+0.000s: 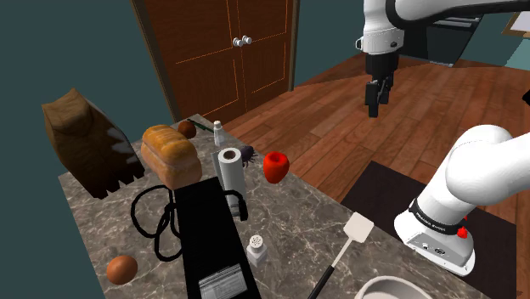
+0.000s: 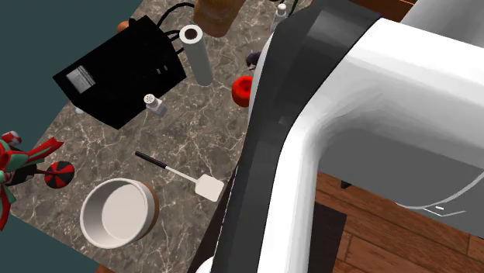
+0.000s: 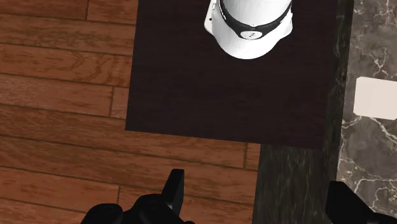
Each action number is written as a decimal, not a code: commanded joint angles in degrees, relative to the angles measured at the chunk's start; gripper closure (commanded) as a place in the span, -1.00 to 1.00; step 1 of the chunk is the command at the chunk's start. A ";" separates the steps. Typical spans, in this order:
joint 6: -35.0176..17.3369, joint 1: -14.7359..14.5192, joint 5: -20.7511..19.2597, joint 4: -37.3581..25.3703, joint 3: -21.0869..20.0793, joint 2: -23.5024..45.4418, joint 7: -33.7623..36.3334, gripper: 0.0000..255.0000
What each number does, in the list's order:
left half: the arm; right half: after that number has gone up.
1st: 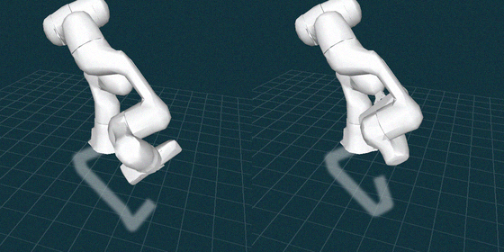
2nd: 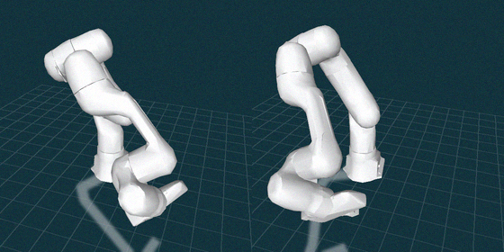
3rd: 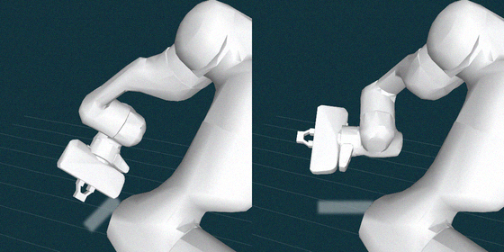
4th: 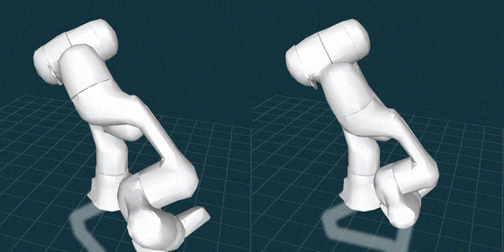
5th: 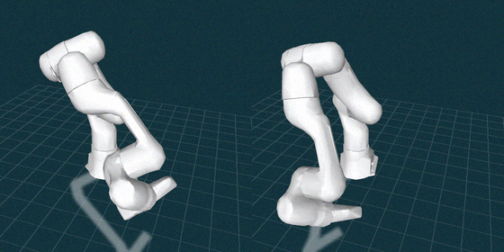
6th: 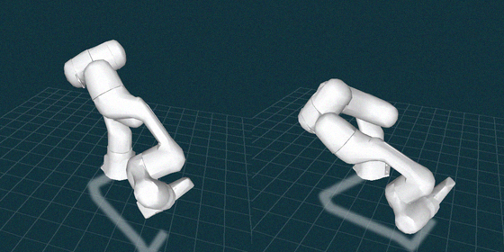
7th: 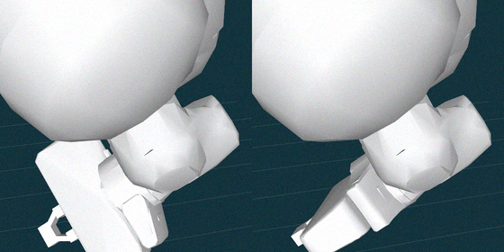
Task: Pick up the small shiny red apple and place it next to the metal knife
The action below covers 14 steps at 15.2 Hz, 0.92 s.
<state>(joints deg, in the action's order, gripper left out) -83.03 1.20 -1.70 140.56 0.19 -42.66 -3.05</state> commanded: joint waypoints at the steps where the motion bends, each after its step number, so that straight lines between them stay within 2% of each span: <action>1: 0.00 0.00 0.00 0.00 0.00 0.00 0.00 -1.00; 8: -11.34 -3.07 7.12 0.73 -1.91 10.19 1.78 -1.00; 14: -20.28 -5.89 13.03 -1.39 -3.59 20.49 2.02 -1.00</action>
<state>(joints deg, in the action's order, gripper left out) -101.78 -4.25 10.33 139.85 -3.16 -24.19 -0.95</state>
